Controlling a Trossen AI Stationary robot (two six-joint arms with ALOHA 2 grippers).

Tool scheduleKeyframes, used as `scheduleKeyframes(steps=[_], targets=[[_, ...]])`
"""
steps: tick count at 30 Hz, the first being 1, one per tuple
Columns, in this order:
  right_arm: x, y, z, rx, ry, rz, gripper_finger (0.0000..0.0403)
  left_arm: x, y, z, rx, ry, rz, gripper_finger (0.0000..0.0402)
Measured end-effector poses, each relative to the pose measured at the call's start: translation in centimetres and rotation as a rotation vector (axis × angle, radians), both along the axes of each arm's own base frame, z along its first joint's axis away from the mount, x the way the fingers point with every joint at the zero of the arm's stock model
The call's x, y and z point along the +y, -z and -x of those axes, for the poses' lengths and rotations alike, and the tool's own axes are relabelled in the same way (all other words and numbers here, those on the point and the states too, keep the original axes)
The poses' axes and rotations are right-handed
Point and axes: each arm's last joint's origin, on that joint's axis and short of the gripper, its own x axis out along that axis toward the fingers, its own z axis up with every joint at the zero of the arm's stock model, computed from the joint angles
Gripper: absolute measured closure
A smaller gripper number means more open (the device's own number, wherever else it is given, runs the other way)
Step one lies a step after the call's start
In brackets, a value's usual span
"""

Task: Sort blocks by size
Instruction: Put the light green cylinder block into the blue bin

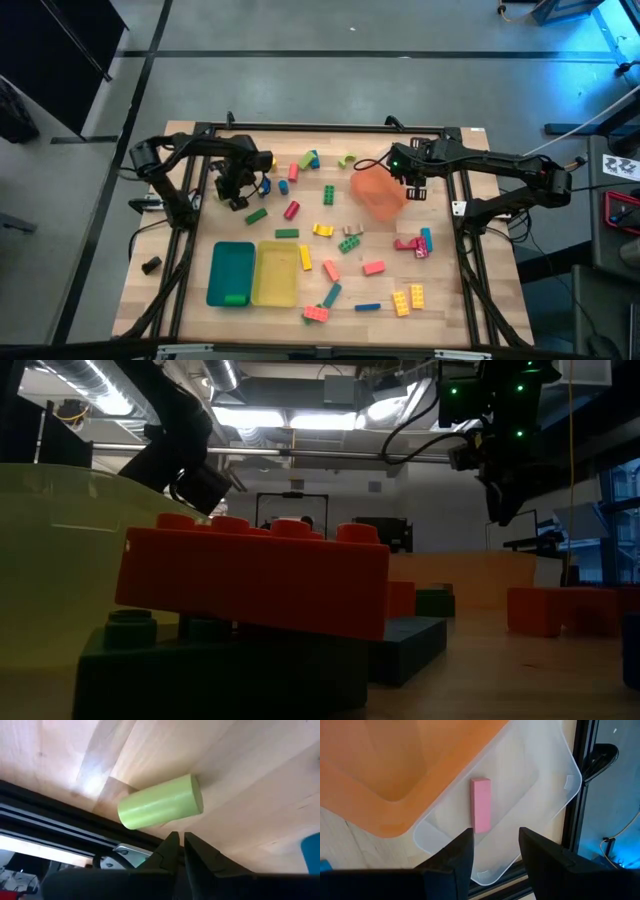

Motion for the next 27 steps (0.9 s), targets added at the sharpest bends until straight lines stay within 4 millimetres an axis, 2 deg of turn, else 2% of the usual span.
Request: scheduleKeyframes(steps=[4,10,14,17,20,27], targets=[[0.0,0.0,0.0,0.0,0.0,0.0,0.0244,0.0,0.0,0.0,-0.003,0.044,0.018,0.0357],[0.0,0.0,0.0,0.0,0.0,0.0,0.0244,0.0,0.1,0.1,-0.002,0.081,0.017,0.0275],[0.0,0.0,0.0,0.0,0.0,0.0,0.0244,-1.0,0.7,0.3,-0.012,0.228,0.119,0.0233],[0.0,0.0,0.0,-0.001,0.0,0.0,0.0244,-2.0,1.3,0.4,-0.029,0.411,0.202,0.0218],[0.0,0.0,-0.1,-0.007,0.0,0.003,0.0244,-2.7,2.2,0.3,-0.04,0.526,0.172,0.0212],[-0.1,0.0,-0.2,-0.018,0.0,0.007,0.0244,-3.8,3.8,0.3,-0.051,0.619,0.098,0.0213]])
